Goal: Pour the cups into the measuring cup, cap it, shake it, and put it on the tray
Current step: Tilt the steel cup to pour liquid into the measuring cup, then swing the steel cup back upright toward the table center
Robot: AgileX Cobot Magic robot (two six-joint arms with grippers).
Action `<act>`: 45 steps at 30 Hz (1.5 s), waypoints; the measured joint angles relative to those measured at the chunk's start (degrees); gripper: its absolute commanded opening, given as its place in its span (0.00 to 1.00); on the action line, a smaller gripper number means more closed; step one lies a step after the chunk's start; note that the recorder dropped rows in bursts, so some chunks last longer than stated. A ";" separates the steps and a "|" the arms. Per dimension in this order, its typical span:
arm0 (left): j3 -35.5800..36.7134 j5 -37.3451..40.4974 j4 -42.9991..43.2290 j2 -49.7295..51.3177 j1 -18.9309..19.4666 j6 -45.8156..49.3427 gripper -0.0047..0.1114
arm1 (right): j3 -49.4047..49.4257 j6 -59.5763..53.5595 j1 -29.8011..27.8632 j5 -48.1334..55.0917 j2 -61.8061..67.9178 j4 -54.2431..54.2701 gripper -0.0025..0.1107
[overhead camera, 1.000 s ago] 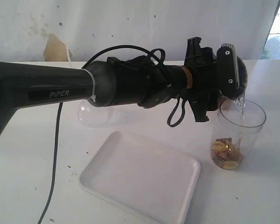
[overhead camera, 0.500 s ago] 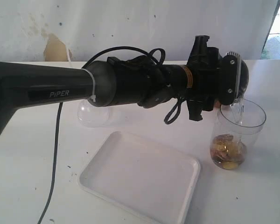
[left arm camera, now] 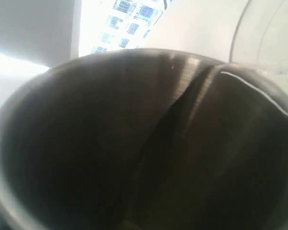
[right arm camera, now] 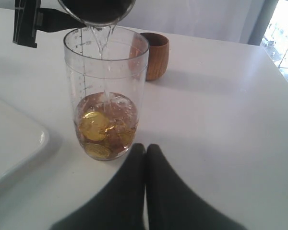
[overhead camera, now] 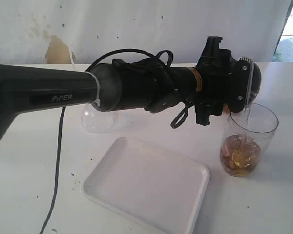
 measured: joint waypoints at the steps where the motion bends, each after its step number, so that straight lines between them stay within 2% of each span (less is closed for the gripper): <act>1: 0.00 0.00 -0.53 0.00 0.00 0.00 0.04 | 0.00 0.00 0.00 0.00 0.00 0.00 0.02; 7: -0.04 -0.14 -9.04 0.00 0.00 -2.89 0.04 | 0.00 0.00 0.00 0.00 0.00 0.00 0.02; 11: -0.24 -0.14 -15.77 0.00 0.10 -11.49 0.04 | 0.00 0.00 0.00 0.00 0.00 0.00 0.02; 15: -0.40 -0.40 -18.10 0.00 1.01 -22.25 0.04 | 0.00 0.00 0.00 0.00 0.00 0.00 0.02; 22: 1.81 -7.66 -19.03 0.00 6.81 -46.37 0.04 | 0.00 0.00 0.00 0.00 0.00 0.00 0.02; 26: 5.76 -16.60 -19.15 0.00 10.38 -52.83 0.04 | 0.00 0.00 0.00 0.00 0.00 0.00 0.02; 31: 11.77 -24.65 -19.16 0.00 12.84 -55.19 0.04 | 0.00 0.00 0.00 0.00 0.00 0.00 0.02; 40: 15.77 -28.74 -18.77 4.30 15.51 -56.07 0.04 | 0.00 0.00 0.00 0.00 0.00 0.00 0.02; 45: 16.03 -30.03 -14.42 7.59 15.51 -56.22 0.04 | 0.00 0.00 0.00 0.00 0.00 0.00 0.02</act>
